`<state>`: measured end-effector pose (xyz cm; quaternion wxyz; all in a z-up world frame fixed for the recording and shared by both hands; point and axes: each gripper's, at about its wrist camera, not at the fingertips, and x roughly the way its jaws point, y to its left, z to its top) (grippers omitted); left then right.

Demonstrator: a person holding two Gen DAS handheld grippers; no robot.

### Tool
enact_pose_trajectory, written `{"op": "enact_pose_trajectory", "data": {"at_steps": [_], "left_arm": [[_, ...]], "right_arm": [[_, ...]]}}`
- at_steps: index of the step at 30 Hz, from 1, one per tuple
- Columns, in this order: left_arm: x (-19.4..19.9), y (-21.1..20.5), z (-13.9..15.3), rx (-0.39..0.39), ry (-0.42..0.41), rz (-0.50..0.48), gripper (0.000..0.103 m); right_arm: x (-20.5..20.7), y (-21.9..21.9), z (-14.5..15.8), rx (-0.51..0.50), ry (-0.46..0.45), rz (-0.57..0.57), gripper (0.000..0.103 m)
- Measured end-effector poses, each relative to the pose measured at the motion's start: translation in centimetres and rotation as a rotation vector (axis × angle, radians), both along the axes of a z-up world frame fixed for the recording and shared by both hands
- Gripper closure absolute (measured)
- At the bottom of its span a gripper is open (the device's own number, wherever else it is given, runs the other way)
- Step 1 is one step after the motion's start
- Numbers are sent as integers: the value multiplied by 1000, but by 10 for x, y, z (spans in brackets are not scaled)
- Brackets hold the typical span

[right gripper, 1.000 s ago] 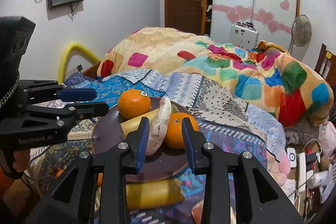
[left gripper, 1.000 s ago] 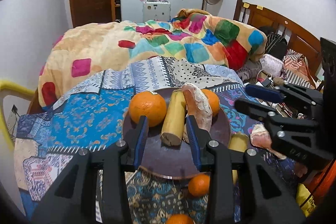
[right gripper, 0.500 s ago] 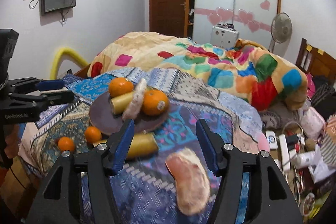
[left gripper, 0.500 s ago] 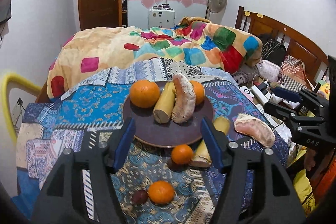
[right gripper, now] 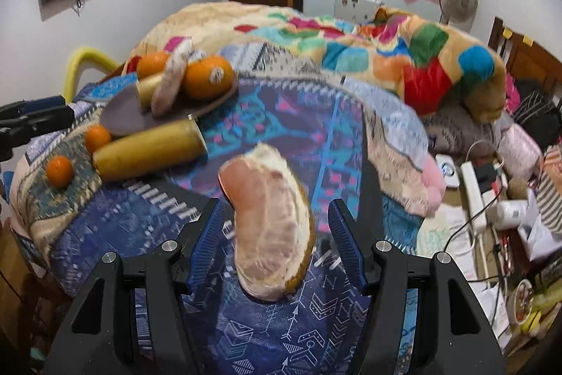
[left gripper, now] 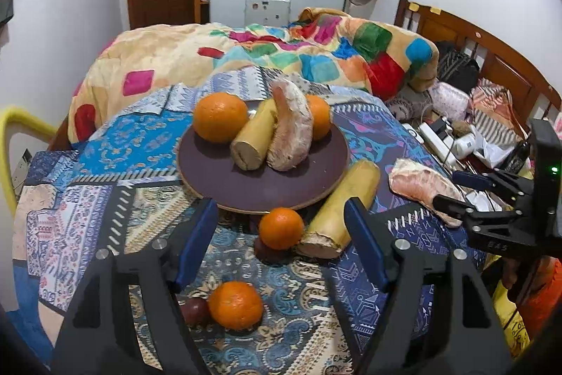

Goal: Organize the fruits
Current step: 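Grasp the second pomelo segment with the right tool while the left tool reaches the other yellow fruit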

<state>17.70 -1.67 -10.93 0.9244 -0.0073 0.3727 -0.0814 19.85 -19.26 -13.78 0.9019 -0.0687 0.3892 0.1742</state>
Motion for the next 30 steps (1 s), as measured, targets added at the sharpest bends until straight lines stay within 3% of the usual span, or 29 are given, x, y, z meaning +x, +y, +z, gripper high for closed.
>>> {"op": "enact_pose_trajectory", "data": {"at_steps": [5,7,15,22,30], "left_arm": [[9,-19,-9,47,21,-42,29],[11,-28,-11,64,19,-63,29],[25,-65,-19,109,42,-142,31],[39,-83,-30,181,101,-198,52],[44,-94,-33,266,148,-233,56]], "right_arm": [[4,4,-12,1,11,8,45],[3,6,-12,-10,-1,10,53],[-7,0,-11,17,-4,24,55],[-20,-5,-10,40,2,42,56],[-25,-10,-11,84,-2,34,56]]}}
